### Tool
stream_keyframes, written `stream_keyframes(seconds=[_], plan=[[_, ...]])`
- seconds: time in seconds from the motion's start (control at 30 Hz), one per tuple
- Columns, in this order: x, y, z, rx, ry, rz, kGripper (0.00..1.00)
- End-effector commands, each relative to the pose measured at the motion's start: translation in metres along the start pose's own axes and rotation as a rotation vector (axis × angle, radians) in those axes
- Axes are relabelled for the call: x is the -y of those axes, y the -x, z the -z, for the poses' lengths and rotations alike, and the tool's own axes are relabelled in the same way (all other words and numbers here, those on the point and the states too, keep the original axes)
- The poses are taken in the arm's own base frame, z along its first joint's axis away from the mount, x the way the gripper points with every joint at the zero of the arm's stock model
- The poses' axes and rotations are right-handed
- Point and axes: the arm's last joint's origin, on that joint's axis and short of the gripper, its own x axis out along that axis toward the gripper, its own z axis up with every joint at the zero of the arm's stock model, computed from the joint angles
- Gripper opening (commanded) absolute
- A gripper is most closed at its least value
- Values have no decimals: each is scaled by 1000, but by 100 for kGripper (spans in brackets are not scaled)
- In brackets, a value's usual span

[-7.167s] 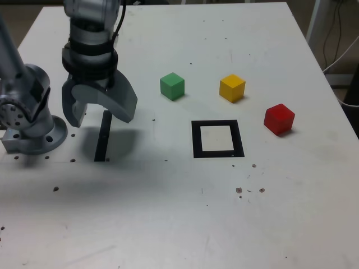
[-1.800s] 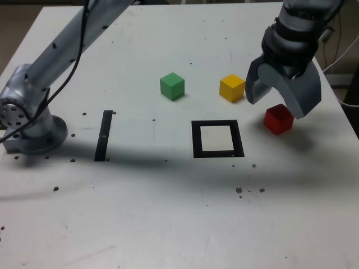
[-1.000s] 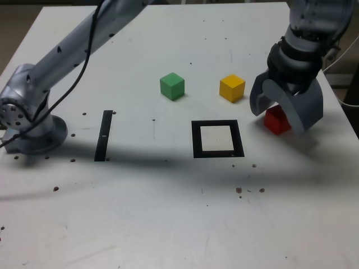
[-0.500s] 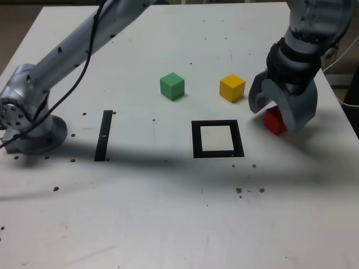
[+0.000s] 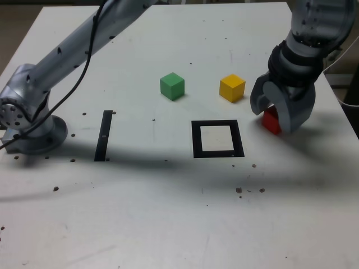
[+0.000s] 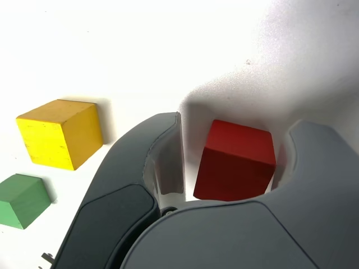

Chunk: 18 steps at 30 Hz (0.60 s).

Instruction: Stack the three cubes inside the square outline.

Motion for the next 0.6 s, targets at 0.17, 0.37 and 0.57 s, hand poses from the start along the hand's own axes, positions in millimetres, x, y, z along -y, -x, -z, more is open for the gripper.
stream_keyframes(seconds=[0.17,0.37,0.57], plan=[[1,-4,-2,-11,-3,2,37],[1,-5,-2,-15,-3,3,37],[1,-3,-1,-16,-1,1,37]])
